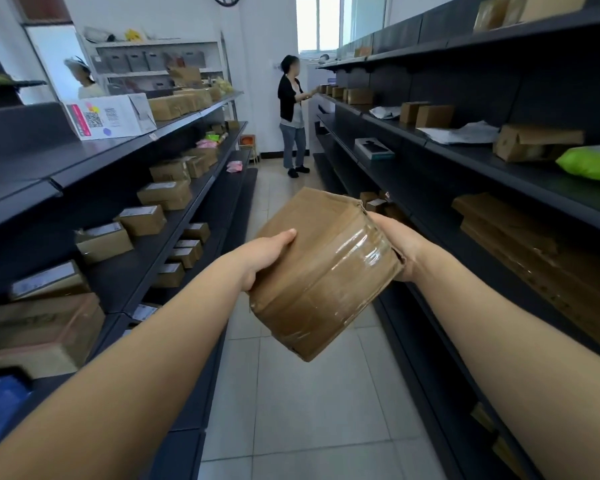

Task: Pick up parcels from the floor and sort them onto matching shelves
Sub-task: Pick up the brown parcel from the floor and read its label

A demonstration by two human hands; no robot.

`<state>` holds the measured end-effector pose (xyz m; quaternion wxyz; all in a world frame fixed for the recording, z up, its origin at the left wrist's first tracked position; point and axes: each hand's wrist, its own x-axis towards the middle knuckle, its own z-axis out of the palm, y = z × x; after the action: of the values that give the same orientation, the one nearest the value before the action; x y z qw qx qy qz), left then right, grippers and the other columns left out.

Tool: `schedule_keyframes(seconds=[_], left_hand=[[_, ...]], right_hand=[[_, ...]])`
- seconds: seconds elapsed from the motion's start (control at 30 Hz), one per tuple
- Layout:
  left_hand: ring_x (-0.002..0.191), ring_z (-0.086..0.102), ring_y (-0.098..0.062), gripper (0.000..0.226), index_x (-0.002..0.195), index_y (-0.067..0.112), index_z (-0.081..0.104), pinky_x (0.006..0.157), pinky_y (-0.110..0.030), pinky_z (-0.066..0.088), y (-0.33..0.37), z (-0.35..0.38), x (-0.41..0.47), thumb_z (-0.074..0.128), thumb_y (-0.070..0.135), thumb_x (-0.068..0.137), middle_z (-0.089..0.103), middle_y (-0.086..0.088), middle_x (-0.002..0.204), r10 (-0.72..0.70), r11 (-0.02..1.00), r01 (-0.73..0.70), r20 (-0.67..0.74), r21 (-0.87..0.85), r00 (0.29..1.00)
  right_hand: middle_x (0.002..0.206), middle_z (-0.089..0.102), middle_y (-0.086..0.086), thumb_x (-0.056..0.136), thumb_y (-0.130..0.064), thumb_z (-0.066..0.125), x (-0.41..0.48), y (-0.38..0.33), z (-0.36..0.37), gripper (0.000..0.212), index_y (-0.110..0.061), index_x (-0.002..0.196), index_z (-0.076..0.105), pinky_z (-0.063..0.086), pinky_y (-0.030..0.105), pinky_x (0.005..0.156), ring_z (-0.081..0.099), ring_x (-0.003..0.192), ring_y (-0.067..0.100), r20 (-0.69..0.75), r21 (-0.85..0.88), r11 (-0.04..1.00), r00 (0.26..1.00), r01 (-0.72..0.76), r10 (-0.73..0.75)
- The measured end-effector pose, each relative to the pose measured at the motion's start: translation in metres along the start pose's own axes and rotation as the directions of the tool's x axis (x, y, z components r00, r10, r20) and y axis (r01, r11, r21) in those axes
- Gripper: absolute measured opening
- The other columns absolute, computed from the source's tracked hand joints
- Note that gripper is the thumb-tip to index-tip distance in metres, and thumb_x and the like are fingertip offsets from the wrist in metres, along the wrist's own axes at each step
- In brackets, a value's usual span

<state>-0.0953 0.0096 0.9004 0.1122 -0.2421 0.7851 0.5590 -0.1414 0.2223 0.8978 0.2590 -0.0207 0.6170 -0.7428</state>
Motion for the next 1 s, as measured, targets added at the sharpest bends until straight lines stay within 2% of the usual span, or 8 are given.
schedule_keyframes(seconds=[0.13,0.27,0.37,0.5,0.63,0.73,0.87,1.0], left_hand=[[0.133,0.041,-0.037,0.085,0.146,0.025,0.037,0.113,-0.058,0.025,0.007,0.009,-0.005,0.043,0.077,0.079,0.044,-0.009,0.148,0.027,1.0,-0.026,0.06,-0.014,0.998],[0.124,0.05,-0.035,0.077,0.135,0.023,0.053,0.111,-0.056,0.03,0.015,0.011,-0.011,0.033,0.077,0.085,0.059,-0.012,0.132,0.122,0.987,-0.106,0.145,-0.117,0.982],[0.123,0.051,-0.034,0.079,0.136,0.022,0.05,0.109,-0.059,0.032,0.014,0.011,-0.012,0.043,0.078,0.079,0.059,-0.011,0.131,0.14,0.983,-0.116,0.176,-0.14,0.974],[0.107,0.062,-0.033,0.055,0.129,0.016,0.054,0.099,-0.058,0.045,0.017,0.013,-0.016,0.061,0.047,0.084,0.066,-0.013,0.117,0.182,0.97,-0.154,0.138,-0.187,0.974],[0.099,0.064,-0.029,0.028,0.116,0.013,0.059,0.088,-0.048,0.053,0.02,0.017,-0.02,0.058,0.023,0.09,0.066,-0.012,0.108,0.258,0.929,-0.228,0.069,-0.29,0.964],[0.086,0.064,-0.024,0.012,0.099,0.014,0.061,0.075,-0.038,0.053,0.024,0.017,-0.023,0.052,0.015,0.091,0.067,-0.007,0.092,0.285,0.896,-0.266,0.003,-0.355,0.958],[0.066,0.062,-0.019,0.009,0.09,0.012,0.059,0.059,-0.03,0.051,0.029,0.014,-0.026,0.05,0.013,0.089,0.063,-0.005,0.078,0.277,0.877,-0.275,-0.053,-0.395,0.96],[0.058,0.06,-0.02,0.007,0.091,0.011,0.055,0.052,-0.033,0.05,0.033,0.018,-0.034,0.048,0.01,0.092,0.061,-0.006,0.073,0.238,0.905,-0.234,-0.035,-0.356,0.971]], right_hand=[[0.064,0.07,0.002,0.099,-0.03,0.05,0.006,0.004,0.007,0.03,-0.011,0.081,0.066,0.053,0.033,0.067,0.068,0.056,0.016,0.023,0.05,0.998,0.999,-0.04,0.039],[0.066,0.072,0.001,0.1,-0.03,0.049,0.01,0.011,0.016,0.025,-0.012,0.091,0.064,0.056,0.029,0.066,0.069,0.058,0.015,-0.014,0.026,1.0,1.0,-0.012,0.013],[0.075,0.074,0.005,0.099,-0.032,0.051,0.012,0.013,0.017,0.028,-0.01,0.11,0.065,0.059,0.029,0.063,0.071,0.062,0.017,-0.064,0.115,0.993,0.998,0.018,-0.011],[0.082,0.069,0.007,0.101,-0.031,0.044,0.012,0.009,0.021,0.029,-0.015,0.11,0.067,0.054,0.034,0.072,0.066,0.07,0.02,-0.159,0.242,0.965,0.985,0.099,-0.061],[0.09,0.073,0.01,0.101,-0.022,0.048,0.008,0.006,0.016,0.026,-0.016,0.091,0.071,0.053,0.042,0.09,0.067,0.084,0.026,-0.205,0.153,0.979,0.974,0.132,-0.099],[0.107,0.074,0.009,0.094,-0.048,0.056,0.005,0.006,0.016,0.036,-0.017,0.102,0.072,0.052,0.039,0.093,0.068,0.1,0.027,-0.179,-0.01,0.997,0.98,0.082,-0.083],[0.096,0.07,0.005,0.085,-0.08,0.032,-0.001,0.008,0.014,0.067,-0.026,0.111,0.064,0.054,0.037,0.064,0.065,0.086,0.024,-0.093,-0.25,0.968,0.996,-0.034,0.011],[0.131,0.063,0.016,0.063,-0.097,0.037,0.006,0.018,0.012,0.104,-0.025,0.135,0.058,0.045,0.059,0.102,0.059,0.118,0.038,-0.085,-0.243,0.962,0.991,-0.123,0.106]])
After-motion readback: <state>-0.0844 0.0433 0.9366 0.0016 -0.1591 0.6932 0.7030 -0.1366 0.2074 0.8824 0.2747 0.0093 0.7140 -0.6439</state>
